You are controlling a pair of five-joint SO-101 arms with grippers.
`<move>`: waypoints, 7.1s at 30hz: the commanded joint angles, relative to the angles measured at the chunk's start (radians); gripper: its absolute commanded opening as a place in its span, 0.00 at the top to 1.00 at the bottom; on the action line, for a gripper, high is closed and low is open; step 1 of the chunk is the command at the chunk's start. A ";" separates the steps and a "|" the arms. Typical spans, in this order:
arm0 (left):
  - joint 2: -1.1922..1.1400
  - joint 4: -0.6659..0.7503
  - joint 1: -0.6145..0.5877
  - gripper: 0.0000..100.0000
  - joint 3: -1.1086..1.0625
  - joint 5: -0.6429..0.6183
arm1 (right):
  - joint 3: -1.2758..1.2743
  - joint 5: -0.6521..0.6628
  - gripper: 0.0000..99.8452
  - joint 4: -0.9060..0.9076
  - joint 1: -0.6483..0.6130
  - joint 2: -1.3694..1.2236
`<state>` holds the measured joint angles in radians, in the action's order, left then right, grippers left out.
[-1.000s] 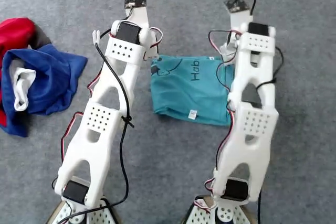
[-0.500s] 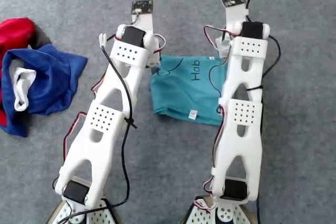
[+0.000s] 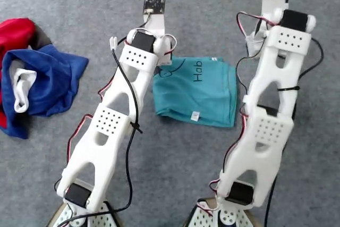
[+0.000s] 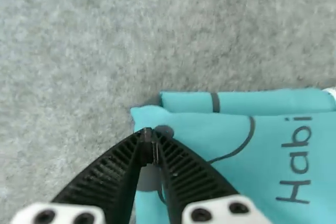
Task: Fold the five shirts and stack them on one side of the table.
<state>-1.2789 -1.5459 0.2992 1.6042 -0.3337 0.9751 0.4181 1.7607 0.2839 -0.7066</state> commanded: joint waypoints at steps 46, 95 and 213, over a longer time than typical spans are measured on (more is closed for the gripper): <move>1.293 0.537 -0.252 0.80 -1.933 0.229 | -1.426 -0.879 0.66 -0.799 -0.293 0.533; 1.128 0.701 -0.252 0.80 -1.988 0.259 | -0.773 -0.654 0.98 -0.485 -0.419 0.475; 1.200 0.551 -0.226 0.80 -1.816 0.115 | -0.286 -0.661 0.69 0.003 -0.186 0.159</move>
<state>-0.1496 -0.9168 0.0491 -0.3460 -0.2217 0.6697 -0.2509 1.7515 0.0522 -0.6529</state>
